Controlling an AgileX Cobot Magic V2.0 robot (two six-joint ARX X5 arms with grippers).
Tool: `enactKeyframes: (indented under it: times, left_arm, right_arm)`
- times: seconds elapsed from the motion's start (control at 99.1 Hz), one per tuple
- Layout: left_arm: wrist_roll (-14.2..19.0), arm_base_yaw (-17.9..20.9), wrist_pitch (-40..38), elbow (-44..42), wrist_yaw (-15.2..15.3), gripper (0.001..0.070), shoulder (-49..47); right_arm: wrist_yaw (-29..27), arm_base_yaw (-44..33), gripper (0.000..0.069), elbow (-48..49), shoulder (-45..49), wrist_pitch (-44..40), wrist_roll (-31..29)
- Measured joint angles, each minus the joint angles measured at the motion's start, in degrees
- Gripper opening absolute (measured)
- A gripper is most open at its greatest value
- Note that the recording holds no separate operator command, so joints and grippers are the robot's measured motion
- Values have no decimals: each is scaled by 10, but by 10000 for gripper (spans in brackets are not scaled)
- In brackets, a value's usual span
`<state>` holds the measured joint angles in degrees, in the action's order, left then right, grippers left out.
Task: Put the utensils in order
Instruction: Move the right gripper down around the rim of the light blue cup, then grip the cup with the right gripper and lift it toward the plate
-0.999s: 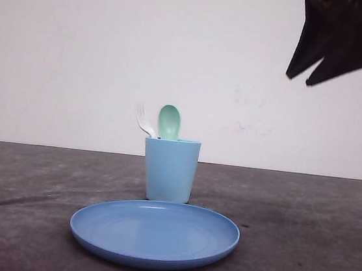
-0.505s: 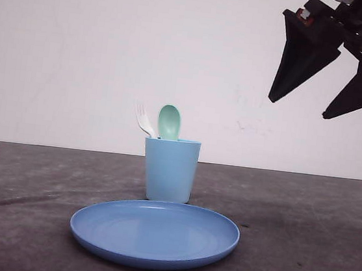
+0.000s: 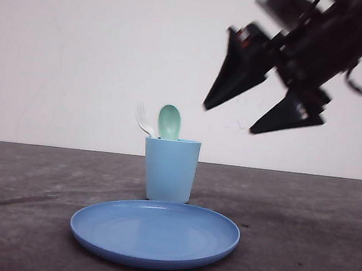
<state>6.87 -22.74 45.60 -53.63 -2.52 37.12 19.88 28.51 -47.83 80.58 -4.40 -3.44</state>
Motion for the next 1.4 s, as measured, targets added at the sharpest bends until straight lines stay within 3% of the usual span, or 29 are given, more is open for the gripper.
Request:
enactKeyframes:
  times: [0.353, 0.656, 0.979, 1.191, 1.403]
  left_arm:
    - [0, 0, 0, 0, 0, 351, 0]
    - [0, 0, 0, 0, 0, 351, 0]
    - [0, 0, 1, 0, 0, 351, 0]
    - [0, 0, 1, 0, 0, 351, 0]
    - [0, 0, 1, 0, 0, 351, 0]
  right_arm:
    - [23, 31, 682, -1, 141, 137, 0]
    - [-46, 64, 682, -71, 215, 144, 7]
    - [-61, 68, 678, -111, 233, 145, 7]
    - [-64, 68, 485, -111, 233, 145, 7]
    - [-64, 68, 465, -111, 232, 143, 7]
